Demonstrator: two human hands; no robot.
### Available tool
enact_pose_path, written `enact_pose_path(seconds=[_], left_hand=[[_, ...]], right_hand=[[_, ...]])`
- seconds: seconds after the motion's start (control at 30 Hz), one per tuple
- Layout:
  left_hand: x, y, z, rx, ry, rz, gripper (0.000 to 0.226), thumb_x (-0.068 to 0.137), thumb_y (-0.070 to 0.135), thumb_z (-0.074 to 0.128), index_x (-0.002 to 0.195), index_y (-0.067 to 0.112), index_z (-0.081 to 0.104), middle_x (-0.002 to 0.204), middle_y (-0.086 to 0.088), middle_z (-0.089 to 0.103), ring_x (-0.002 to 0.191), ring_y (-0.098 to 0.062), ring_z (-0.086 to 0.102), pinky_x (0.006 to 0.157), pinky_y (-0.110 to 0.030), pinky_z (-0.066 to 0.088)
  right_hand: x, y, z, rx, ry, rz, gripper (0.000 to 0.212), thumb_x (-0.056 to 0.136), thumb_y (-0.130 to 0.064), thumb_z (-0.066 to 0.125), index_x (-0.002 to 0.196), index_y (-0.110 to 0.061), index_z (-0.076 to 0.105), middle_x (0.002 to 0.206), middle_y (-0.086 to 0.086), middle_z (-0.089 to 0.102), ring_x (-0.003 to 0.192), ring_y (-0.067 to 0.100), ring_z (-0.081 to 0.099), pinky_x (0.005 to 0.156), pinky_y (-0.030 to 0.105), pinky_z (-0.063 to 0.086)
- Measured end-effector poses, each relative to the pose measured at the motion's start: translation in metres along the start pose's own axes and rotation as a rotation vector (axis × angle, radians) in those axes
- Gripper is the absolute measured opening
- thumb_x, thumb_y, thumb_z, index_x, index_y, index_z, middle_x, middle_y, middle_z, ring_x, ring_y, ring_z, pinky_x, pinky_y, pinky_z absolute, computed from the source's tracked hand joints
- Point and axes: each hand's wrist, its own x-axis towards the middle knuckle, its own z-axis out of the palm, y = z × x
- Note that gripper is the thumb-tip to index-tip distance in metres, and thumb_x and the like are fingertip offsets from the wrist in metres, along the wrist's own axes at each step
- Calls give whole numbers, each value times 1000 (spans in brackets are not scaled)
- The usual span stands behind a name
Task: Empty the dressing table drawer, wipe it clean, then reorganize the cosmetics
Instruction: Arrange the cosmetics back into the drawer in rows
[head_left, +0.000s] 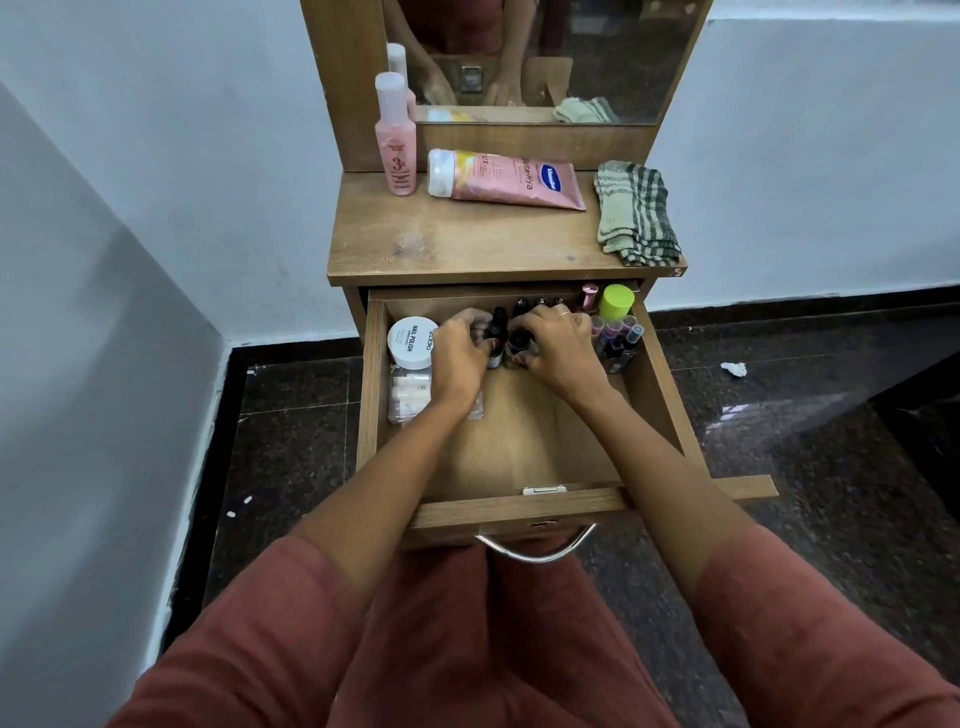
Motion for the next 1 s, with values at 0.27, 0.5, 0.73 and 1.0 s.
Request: enact_pose_path(seconds=[0.27, 0.5, 0.73, 1.0], left_hand=[[3, 6, -15, -23, 79, 49, 25, 82, -10, 54, 104, -1, 63, 100, -14, 67, 84, -11, 56, 67, 3, 41], [19, 35, -38, -105, 212, 163, 18, 85, -4, 54, 98, 2, 65, 87, -4, 63, 72, -2, 55, 67, 1, 43], [68, 41, -68, -143, 423, 169, 20, 83, -6, 54, 100, -2, 63, 92, -5, 58, 74, -1, 51, 67, 2, 40], [125, 40, -79, -128, 326, 31, 47, 84, 13, 64, 127, 11, 46, 129, -5, 54, 115, -11, 53, 90, -12, 42]], right_hand=[[7, -1, -17, 163, 125, -26, 25, 83, -9, 62, 107, -6, 65, 111, 11, 64, 106, 29, 52, 91, 37, 37], [32, -20, -43, 380, 267, -51, 13, 82, -1, 60, 93, 1, 67, 96, 17, 66, 92, 27, 59, 81, 30, 46], [87, -26, -53, 373, 277, -20, 36, 79, -9, 67, 114, -2, 60, 117, 14, 60, 114, 26, 51, 99, 27, 35], [143, -27, -63, 318, 179, -69, 61, 78, -17, 70, 132, -4, 45, 135, 11, 48, 127, 22, 41, 105, 26, 31]])
